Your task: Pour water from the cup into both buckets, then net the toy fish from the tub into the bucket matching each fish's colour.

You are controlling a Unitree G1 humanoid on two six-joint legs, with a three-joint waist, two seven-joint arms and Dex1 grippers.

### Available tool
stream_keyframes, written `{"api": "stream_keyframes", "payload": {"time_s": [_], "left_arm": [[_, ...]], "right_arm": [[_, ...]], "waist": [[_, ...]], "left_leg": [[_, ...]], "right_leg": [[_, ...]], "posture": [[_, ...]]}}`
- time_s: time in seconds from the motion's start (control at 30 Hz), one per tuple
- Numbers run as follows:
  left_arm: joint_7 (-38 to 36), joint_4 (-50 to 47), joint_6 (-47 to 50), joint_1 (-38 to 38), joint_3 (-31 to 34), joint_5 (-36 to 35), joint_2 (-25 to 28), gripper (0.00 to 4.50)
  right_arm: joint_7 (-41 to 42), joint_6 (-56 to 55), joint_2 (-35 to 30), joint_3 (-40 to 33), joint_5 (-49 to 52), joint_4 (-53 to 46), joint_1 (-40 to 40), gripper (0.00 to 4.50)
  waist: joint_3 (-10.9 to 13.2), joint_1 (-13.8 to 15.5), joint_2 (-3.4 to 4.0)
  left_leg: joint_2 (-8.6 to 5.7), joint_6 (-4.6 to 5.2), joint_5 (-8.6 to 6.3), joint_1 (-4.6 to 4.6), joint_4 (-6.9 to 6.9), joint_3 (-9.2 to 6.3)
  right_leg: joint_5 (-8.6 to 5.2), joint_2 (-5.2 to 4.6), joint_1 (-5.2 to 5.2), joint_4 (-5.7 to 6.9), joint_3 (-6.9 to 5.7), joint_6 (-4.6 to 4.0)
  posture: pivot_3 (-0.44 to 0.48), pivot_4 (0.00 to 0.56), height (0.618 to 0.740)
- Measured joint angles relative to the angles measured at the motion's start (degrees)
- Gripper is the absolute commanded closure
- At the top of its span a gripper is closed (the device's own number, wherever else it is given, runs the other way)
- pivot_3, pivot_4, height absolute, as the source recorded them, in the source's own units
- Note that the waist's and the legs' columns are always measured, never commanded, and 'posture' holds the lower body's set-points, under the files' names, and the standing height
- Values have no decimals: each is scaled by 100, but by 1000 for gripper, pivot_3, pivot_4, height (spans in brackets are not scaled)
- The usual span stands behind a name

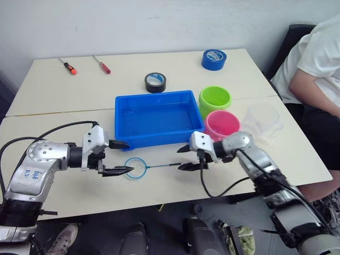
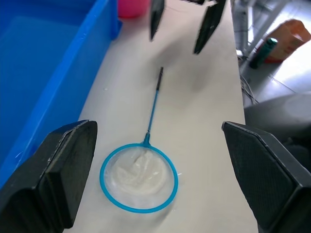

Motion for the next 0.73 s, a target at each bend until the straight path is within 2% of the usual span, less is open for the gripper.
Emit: {"api": "stream_keyframes", "payload": {"time_s": [0.1,0.17,0.3,0.4,0.47,0.6,0.73], "left_arm": [[536,-442,161,597,442,-53,-241,0],[1060,-810,272,1193,844,-58,-605,0],[1937,-1341,392,2131,1483,-110,-1295,0],[2358,-1441,310,2643,1733,-37,-1626,0],[2536,-1393,186,2786,1843,50,-1749,0],[2948,-861,-293,3110,2148,250,-2148,0],[3132,-732,-479,3278,2159,266,-2407,0]], "right_arm": [[-354,567,-128,-496,340,-1068,692,1193],[-729,882,-124,-801,552,-1745,1383,1193],[-1553,1163,76,-1244,709,-2440,2362,1193],[-1966,1035,231,-1338,679,-2547,2880,1193],[-2138,888,307,-1353,637,-2527,2979,1193],[-2522,721,523,-1397,633,-2402,3156,1193],[-2663,523,521,-1420,570,-2133,3286,1193]], "waist": [[-3,-22,-1],[-3,-22,-1],[-10,-13,-9],[-11,-21,-10],[-13,-27,-15],[-17,-27,-20],[-19,-25,-23]], "left_leg": [[3,-1,-2,6,-4,-2],[4,-2,-3,6,-7,-8],[-5,2,-3,13,-5,-7],[-6,-2,-9,102,-31,-5],[-4,-8,-13,125,-53,-7],[-2,-3,-10,184,-94,-10],[9,-14,-31,188,-95,-11]], "right_leg": [[0,1,3,-2,2,-1],[-1,0,3,-6,3,-2],[3,-10,13,-6,2,-1],[-3,-13,102,-40,-4,-12],[-45,-20,122,-62,-3,-113],[-45,-24,181,-102,2,-119],[-45,-32,192,-117,2,-119]], "posture": [[0,150,731],[0,150,731],[0,150,731],[0,150,731],[0,150,731],[0,150,731],[0,150,731]]}}
